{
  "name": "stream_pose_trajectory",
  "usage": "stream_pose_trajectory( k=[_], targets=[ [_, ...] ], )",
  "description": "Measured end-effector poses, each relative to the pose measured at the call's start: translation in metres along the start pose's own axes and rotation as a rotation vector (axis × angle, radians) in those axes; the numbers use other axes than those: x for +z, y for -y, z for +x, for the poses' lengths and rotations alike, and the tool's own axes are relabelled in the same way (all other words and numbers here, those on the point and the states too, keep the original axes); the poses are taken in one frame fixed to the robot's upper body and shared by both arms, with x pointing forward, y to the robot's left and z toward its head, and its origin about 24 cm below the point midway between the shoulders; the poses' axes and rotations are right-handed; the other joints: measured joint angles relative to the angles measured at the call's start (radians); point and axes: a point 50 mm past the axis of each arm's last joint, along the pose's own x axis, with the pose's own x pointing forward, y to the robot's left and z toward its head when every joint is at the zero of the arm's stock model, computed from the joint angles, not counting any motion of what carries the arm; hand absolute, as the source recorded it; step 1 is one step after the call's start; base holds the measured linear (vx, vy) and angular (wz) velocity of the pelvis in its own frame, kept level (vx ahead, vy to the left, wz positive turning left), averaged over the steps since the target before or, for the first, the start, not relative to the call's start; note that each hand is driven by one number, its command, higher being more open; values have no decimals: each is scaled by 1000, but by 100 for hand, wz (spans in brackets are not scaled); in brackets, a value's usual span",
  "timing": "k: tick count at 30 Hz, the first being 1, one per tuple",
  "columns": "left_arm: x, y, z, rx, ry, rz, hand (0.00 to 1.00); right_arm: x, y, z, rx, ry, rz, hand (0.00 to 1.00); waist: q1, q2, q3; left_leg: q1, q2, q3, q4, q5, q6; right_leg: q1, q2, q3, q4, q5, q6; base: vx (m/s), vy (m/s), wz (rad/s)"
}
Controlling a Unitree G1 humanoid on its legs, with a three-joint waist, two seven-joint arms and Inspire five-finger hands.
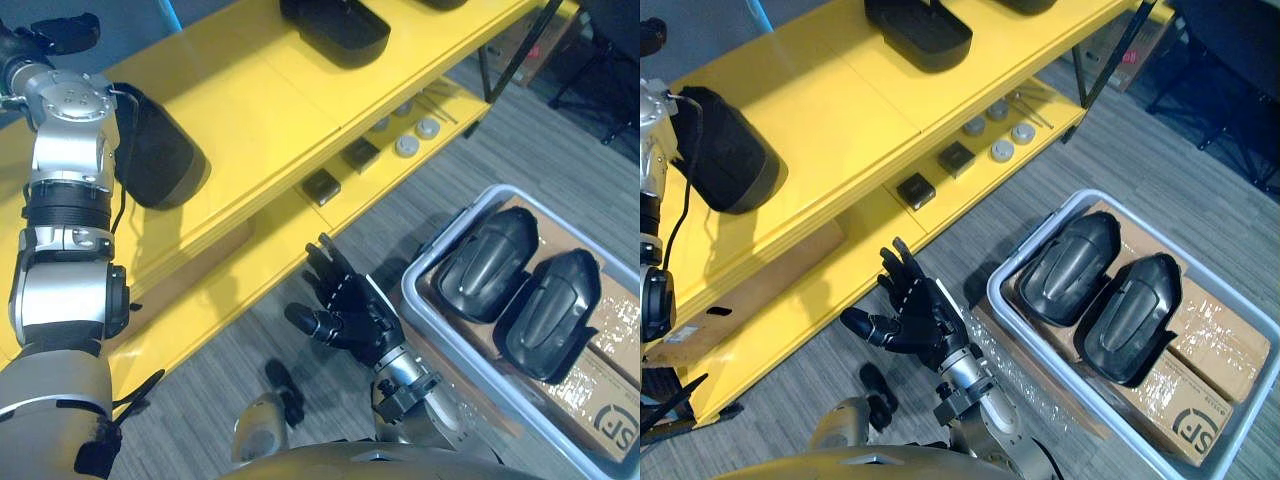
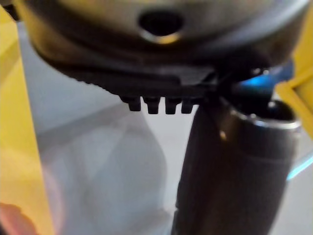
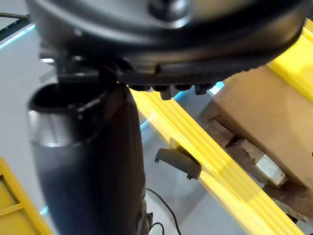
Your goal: Walk over and take three plastic housings, then place them on the shelf
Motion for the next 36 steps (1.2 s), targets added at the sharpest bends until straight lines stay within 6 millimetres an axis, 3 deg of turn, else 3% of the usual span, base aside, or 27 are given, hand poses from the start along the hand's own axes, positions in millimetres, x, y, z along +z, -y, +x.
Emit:
stream_pose_trajectory(
  k=[3, 6, 9, 10, 12, 15, 18, 20, 25, 31, 34, 35, 36],
  targets=[
    [-20, -7, -15, -53, 79, -96, 100, 7, 10, 2, -25, 32, -80, 100, 4, 5, -52, 22, -11, -32, -45, 19, -3, 40, 0, -42, -29, -3, -4, 83, -13, 30],
    [-38, -23, -45, -132, 123, -257, 100, 20, 22, 3, -68, 86, -229, 100, 25, 6, -79, 43, -18, -63, -78, 33, -6, 75, 2, -86, -43, -5, -7, 50, -12, 33],
    [-67, -43, -124, -222, 89, -442, 100, 48, 47, 1, -218, 198, -355, 100, 86, 5, -105, 60, -26, -131, -85, 36, -8, 142, 2, -160, -64, -10, -13, 51, -12, 56],
    [-72, -49, -140, -231, 68, -461, 100, 55, 53, 0, -256, 227, -370, 100, 97, 3, -109, 62, -28, -144, -86, 38, -9, 150, 2, -176, -65, -14, -16, 6, -12, 59],
    [-93, -79, -186, -213, -45, -483, 100, 82, 79, -2, -425, 336, -429, 100, 145, -9, -136, 72, -45, -195, -111, 57, -10, 184, -6, -231, -71, -40, -11, -19, -24, 66],
    [-117, -119, -213, -107, -168, -427, 100, 103, 96, -4, -558, 427, -474, 100, 191, 3, -168, 74, -53, -251, -160, 90, -19, 201, 0, -287, -75, -56, -21, -45, -22, 60],
    [-122, -142, -224, -74, -206, -416, 100, 106, 98, -6, -557, 433, -474, 100, 225, 2, -174, 73, -51, -283, -175, 110, -22, 212, 7, -317, -74, -59, -22, -67, -17, 32],
    [-117, -146, -232, -115, -206, -444, 100, 103, 96, -4, -518, 424, -434, 100, 236, 1, -175, 72, -54, -301, -175, 117, -19, 224, 7, -337, -74, -59, -22, -73, 0, 26],
    [-96, -143, -236, -244, -112, -580, 100, 96, 89, 1, -460, 410, -408, 100, 244, -3, -194, 44, -62, -335, -179, 128, -14, 223, 8, -372, -73, -62, -17, -47, 9, 25],
    [-92, -135, -238, -325, -84, -605, 100, 95, 90, 1, -501, 420, -393, 100, 246, -1, -199, 11, -83, -381, -180, 143, -2, 218, -7, -426, -54, -71, -4, -7, 5, 31],
    [-90, -133, -237, -377, -66, -611, 100, 97, 92, -1, -528, 431, -390, 100, 246, -18, -188, 14, -117, -379, -176, 136, 8, 179, -79, -437, 78, -144, -3, 36, 47, 22],
    [-89, -130, -236, -406, -52, -614, 100, 98, 94, -3, -549, 442, -384, 100, 244, -48, -169, 10, -145, -362, -131, 111, 33, 171, -127, -437, 141, -179, -6, 92, 83, 16],
    [-89, -127, -235, -427, -43, -621, 100, 99, 96, -5, -570, 457, -380, 100, 246, -51, -147, -3, -159, -352, -46, 51, 43, 170, -158, -424, 234, -203, -41, 101, 61, 2]
  ],
)
